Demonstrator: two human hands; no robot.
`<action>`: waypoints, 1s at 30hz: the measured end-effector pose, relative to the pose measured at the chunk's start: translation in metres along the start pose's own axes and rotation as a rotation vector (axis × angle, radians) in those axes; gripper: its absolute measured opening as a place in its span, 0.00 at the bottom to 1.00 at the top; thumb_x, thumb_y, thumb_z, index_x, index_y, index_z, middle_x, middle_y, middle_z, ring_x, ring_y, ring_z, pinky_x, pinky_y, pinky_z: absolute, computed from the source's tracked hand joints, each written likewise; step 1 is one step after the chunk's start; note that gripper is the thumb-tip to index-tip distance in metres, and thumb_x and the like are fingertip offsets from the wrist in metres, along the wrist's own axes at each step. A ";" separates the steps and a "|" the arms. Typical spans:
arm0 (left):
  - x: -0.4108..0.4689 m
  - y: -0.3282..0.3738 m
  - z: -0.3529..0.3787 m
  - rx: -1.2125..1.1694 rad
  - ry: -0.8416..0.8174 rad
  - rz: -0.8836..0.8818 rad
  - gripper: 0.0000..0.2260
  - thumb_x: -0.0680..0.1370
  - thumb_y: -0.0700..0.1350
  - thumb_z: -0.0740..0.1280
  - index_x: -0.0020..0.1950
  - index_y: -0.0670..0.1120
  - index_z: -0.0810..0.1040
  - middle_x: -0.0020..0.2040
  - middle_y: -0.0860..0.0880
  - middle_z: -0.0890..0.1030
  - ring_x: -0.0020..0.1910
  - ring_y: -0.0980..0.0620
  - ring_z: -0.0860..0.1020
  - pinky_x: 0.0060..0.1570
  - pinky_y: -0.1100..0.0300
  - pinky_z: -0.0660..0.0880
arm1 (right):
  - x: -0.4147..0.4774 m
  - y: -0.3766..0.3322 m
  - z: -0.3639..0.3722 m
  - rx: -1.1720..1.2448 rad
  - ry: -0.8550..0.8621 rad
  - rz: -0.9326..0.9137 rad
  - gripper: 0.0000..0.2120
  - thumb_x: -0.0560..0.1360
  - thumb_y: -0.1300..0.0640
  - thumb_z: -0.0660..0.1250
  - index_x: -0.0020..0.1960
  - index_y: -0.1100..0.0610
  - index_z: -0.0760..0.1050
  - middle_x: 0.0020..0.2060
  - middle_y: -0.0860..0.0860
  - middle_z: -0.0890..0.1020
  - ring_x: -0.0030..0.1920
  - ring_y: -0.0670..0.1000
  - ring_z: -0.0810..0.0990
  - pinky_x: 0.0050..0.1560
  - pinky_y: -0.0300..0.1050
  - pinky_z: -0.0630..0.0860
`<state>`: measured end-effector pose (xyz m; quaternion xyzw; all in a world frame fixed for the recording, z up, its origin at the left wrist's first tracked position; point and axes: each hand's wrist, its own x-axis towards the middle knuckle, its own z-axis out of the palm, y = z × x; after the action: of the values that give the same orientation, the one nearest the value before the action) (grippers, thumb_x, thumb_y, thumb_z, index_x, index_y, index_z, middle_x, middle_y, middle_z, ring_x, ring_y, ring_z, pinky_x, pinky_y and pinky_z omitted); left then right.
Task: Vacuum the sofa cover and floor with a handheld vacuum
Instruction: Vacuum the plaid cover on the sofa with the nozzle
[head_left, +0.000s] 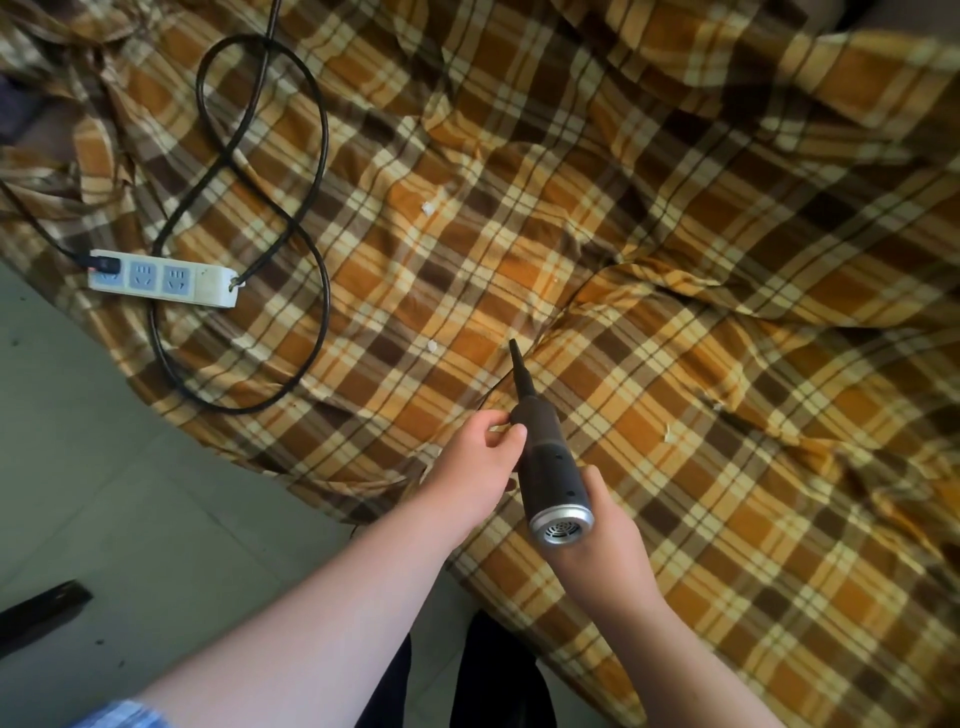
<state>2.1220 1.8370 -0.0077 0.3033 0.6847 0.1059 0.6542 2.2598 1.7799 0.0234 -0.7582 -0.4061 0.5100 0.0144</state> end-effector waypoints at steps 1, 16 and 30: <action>-0.001 -0.001 0.001 -0.011 0.014 0.000 0.18 0.82 0.55 0.61 0.71 0.54 0.70 0.60 0.55 0.77 0.45 0.62 0.76 0.41 0.64 0.72 | -0.001 -0.002 0.000 -0.002 -0.006 0.004 0.19 0.73 0.52 0.74 0.48 0.46 0.62 0.37 0.45 0.79 0.38 0.50 0.83 0.38 0.55 0.83; -0.005 -0.008 -0.017 -0.007 0.034 -0.039 0.19 0.81 0.56 0.62 0.71 0.54 0.71 0.57 0.57 0.78 0.44 0.64 0.77 0.37 0.68 0.70 | -0.008 -0.014 0.011 0.004 -0.035 0.020 0.21 0.74 0.54 0.74 0.47 0.49 0.58 0.33 0.45 0.74 0.41 0.49 0.83 0.43 0.55 0.83; 0.064 0.080 0.019 -0.012 -0.015 0.099 0.19 0.79 0.58 0.63 0.68 0.53 0.73 0.61 0.51 0.80 0.53 0.50 0.81 0.57 0.47 0.79 | 0.062 -0.040 -0.049 0.077 0.172 -0.029 0.14 0.72 0.44 0.72 0.52 0.40 0.69 0.39 0.44 0.82 0.37 0.46 0.83 0.39 0.52 0.83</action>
<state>2.1645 1.9313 -0.0202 0.3336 0.6632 0.1401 0.6551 2.2834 1.8652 0.0178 -0.7921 -0.3943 0.4581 0.0854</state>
